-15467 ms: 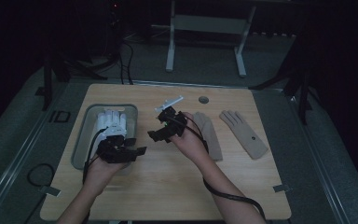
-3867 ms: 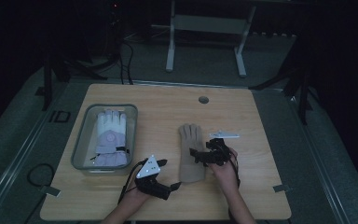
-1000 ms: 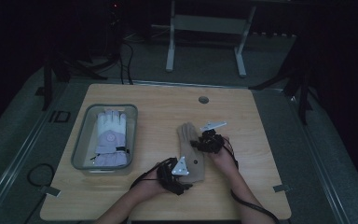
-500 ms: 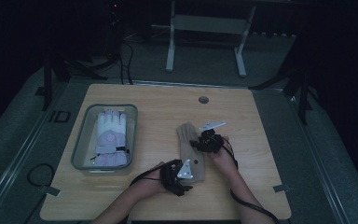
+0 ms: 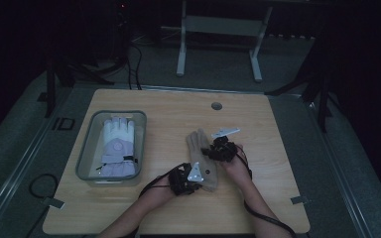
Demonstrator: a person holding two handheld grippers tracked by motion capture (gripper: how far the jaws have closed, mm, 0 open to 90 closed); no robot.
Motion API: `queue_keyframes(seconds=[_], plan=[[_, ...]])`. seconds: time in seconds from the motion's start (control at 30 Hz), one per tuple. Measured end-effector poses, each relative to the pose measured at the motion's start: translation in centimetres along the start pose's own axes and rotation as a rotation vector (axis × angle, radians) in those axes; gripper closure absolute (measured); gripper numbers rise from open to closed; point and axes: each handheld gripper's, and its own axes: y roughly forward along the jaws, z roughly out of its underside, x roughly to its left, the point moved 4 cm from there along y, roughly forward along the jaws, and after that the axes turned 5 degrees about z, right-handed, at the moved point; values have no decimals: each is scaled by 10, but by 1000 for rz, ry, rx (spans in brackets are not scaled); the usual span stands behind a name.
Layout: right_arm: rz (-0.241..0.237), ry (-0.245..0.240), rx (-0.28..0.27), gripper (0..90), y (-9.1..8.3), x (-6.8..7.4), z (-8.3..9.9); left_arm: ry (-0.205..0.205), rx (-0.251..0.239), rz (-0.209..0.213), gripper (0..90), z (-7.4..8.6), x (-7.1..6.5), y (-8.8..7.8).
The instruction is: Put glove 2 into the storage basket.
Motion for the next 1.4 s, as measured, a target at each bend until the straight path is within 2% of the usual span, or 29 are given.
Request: queue_keyframes(seconds=[0.1,0.23,0.5,0.67,1.07,1.4], plan=[[-16,15,-21,723,-5,1,-6,-1,6,-10,814,0,2,-5],[-13,-3,-33,723,-9,6,-15,5,8,-21,817,-1,3,-14],[-32,-2,-75,722,-20,15,-36,12,8,-41,817,-3,7,-38],[-28,-20,-88,721,-27,21,-49,10,5,-38,817,-4,9,-53],[-35,-40,-119,721,-39,35,-76,28,14,-85,816,-7,13,-82],[-40,-50,-140,720,-42,49,-97,17,13,-107,816,-2,16,-102]])
